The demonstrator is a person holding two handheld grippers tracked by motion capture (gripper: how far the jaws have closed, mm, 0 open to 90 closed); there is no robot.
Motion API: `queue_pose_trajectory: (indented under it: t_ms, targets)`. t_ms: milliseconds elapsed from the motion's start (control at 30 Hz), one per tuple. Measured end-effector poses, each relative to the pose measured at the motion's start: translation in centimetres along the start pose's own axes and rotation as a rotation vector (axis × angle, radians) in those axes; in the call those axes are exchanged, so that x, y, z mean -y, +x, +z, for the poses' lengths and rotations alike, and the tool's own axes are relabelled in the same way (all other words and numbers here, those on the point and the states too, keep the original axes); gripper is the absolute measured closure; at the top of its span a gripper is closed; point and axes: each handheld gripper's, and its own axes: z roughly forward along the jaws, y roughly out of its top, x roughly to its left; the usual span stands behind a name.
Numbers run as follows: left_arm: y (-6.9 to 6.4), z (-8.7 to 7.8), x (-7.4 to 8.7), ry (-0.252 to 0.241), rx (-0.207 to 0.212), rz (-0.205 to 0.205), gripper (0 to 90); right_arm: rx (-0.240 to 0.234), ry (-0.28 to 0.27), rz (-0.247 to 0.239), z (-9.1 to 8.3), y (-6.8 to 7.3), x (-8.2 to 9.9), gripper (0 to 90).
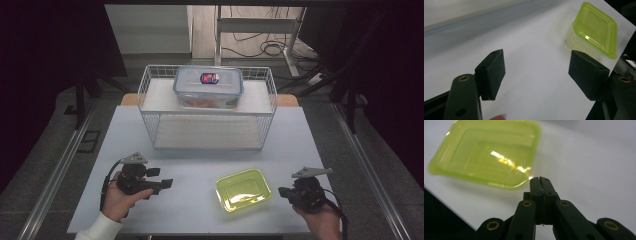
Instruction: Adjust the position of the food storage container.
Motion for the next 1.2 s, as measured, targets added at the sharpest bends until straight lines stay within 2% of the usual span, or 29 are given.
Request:
queue_pose_trajectory:
  t_ms: [67,100,233,333,433,467,533,667,933,1200]
  targets:
    - [0.0,0.0,0.0,0.0,0.0,0.001,29.0,-0.014,0.023,-0.043,0.1,0.9,0.2,89.5]
    - [0.0,0.0,0.0,0.001,0.0,0.002,29.0,-0.033,0.051,-0.078,0.2,1.5,0.4,89.4]
    - [0.0,0.2,0.1,0.005,0.004,-0.002,28.8,-0.093,0.12,-0.166,1.1,3.6,1.2,89.5]
    - [-0.1,0.5,0.1,0.015,0.004,0.002,28.6,-0.141,0.141,-0.228,2.2,5.2,1.1,89.4]
    - [-0.1,0.7,0.1,0.023,0.006,0.006,28.6,-0.157,0.154,-0.268,3.0,6.5,0.6,89.5]
    - [-0.1,0.7,0.1,0.023,0.006,0.006,28.6,-0.157,0.154,-0.268,3.0,6.5,0.6,89.5]
    - [-0.1,0.7,0.1,0.022,0.007,0.004,28.5,-0.158,0.157,-0.295,3.3,7.6,-0.2,89.4]
    - [0.0,0.6,0.2,0.018,0.006,0.002,28.4,-0.16,0.16,-0.321,3.9,8.4,-1.2,89.5]
    - [0.1,0.5,0.2,0.016,0.003,0.0,28.2,-0.174,0.165,-0.332,5.3,9.2,-2.8,89.5]
    - [0.0,0.5,0.2,0.017,0.001,0.001,28.2,-0.162,0.156,-0.334,6.0,9.5,-3.2,89.4]
